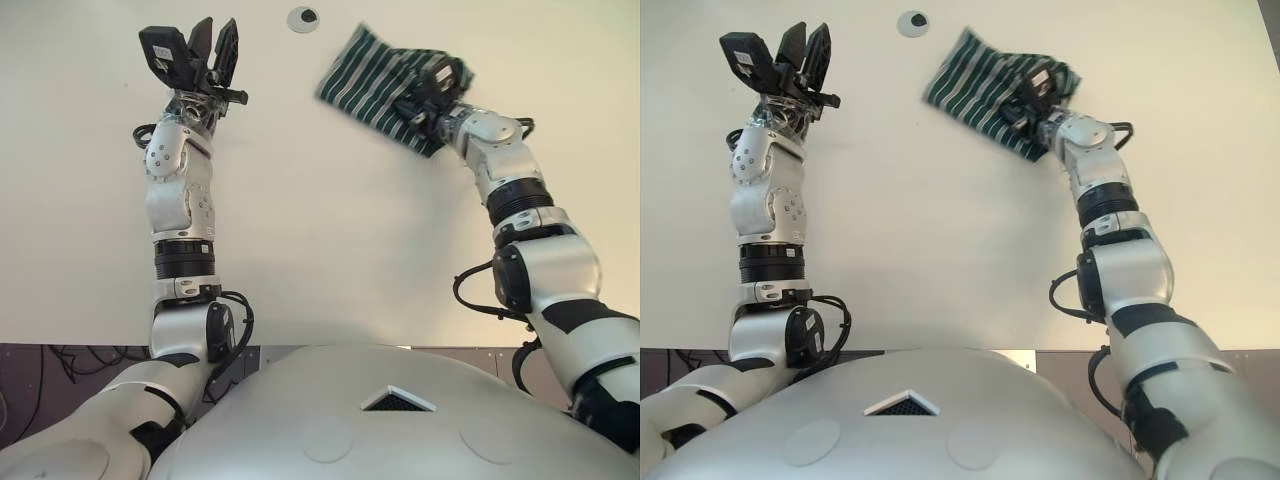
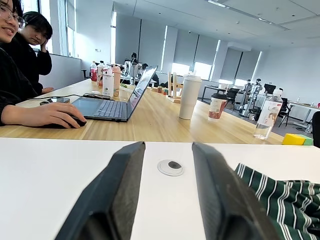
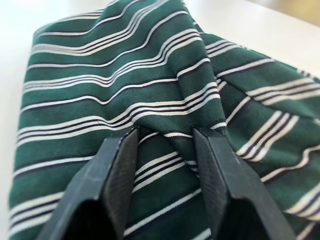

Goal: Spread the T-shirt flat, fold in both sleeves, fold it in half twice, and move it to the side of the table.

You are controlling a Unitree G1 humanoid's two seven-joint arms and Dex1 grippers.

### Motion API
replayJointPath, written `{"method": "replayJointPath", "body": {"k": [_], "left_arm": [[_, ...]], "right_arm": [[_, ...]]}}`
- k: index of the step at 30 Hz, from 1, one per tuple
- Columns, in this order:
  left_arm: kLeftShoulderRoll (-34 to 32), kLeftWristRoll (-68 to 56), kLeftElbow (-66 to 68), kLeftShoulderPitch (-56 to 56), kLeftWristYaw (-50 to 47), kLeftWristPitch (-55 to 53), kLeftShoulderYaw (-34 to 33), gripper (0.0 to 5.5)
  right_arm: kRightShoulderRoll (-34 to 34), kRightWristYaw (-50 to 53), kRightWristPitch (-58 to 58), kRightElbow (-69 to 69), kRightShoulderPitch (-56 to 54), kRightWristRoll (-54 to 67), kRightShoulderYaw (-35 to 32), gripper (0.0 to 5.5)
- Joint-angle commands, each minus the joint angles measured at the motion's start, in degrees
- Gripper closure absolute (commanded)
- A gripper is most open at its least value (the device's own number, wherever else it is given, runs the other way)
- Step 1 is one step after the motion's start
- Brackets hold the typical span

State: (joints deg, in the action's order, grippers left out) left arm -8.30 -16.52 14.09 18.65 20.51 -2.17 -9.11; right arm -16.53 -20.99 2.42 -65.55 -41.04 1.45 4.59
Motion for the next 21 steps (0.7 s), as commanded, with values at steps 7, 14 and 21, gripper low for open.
{"method": "replayJointPath", "body": {"k": [7, 14, 21], "left_arm": [[1.9, 0.7, 2.9, 2.4, -1.0, 0.1, 2.1, 3.82], [2.8, 2.0, 4.0, 2.6, -2.4, 1.9, 2.6, 3.82], [3.1, 6.7, 8.2, 7.6, -9.7, 5.1, 2.3, 3.82]], "right_arm": [[-4.5, 10.6, 17.1, -4.8, 2.5, 5.5, -13.2, 3.6], [-3.2, 4.7, 17.2, 14.0, 6.8, 12.0, -17.7, 3.6], [-3.6, 10.5, 6.0, 19.6, 5.7, 10.0, -17.4, 3.6]]}}
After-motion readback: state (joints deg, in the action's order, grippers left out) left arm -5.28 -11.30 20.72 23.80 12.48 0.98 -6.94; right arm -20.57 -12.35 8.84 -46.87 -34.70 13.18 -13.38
